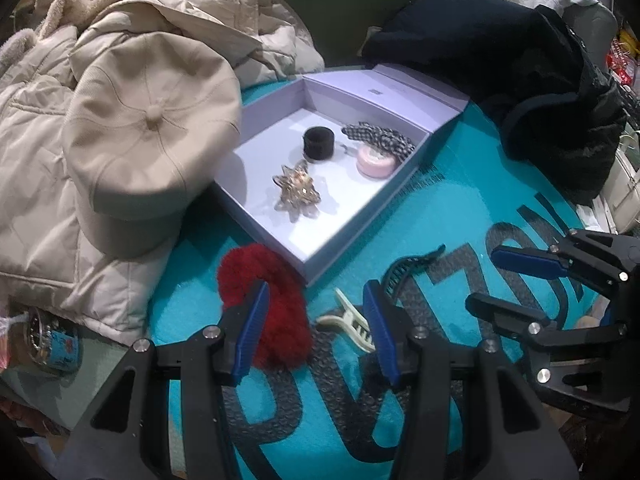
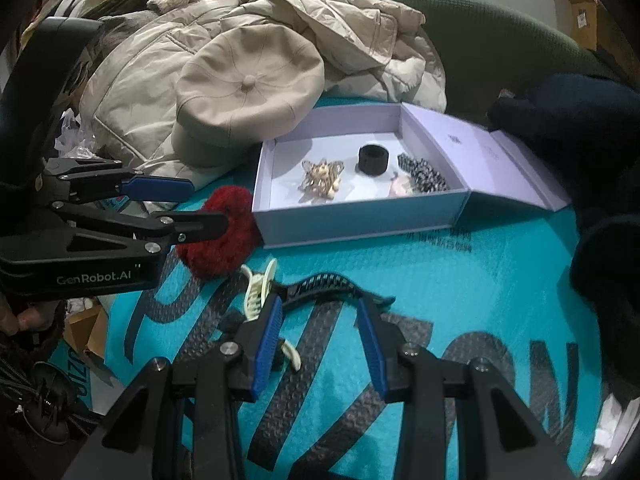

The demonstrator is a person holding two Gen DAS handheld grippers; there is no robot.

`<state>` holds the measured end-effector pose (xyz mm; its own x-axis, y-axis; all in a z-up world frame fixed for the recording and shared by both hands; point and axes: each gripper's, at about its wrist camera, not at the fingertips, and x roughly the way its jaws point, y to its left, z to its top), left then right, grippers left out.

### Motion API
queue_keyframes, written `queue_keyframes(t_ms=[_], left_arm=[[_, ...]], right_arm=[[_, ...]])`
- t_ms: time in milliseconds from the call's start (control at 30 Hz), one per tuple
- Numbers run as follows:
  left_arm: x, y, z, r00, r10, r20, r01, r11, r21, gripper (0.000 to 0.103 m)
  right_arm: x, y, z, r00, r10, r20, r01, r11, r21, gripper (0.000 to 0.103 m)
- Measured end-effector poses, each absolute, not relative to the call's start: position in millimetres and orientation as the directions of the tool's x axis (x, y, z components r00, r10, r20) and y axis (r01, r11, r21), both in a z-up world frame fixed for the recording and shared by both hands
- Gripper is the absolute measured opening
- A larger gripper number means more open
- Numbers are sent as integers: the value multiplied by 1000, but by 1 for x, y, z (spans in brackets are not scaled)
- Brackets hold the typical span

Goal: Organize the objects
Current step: 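Grasp the black bow clip with the left gripper while the right gripper approaches the cream claw clip, then close the right gripper on the cream claw clip while the left gripper lifts the bow clip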

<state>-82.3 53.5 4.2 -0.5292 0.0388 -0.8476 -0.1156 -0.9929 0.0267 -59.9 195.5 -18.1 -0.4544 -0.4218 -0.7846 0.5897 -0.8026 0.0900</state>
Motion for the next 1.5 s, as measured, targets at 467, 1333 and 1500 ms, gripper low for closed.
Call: queue_keyframes(t_ms=[467, 1333, 1500], left_arm=[[-64, 73, -35, -458, 144, -877, -200, -978, -56, 47], [-65, 91, -90, -343, 257, -903, -233, -955, -183, 66], [-68, 90, -98, -338, 270, -902, -223, -954, -202, 60]], right_arm=[[-52, 209, -47, -414, -423, -806, 566, -813, 136, 39], [-54, 222, -90, -354, -397, -847, 525, -834, 172, 39], [-59, 219, -94, -346, -403, -847, 530, -829, 179, 39]])
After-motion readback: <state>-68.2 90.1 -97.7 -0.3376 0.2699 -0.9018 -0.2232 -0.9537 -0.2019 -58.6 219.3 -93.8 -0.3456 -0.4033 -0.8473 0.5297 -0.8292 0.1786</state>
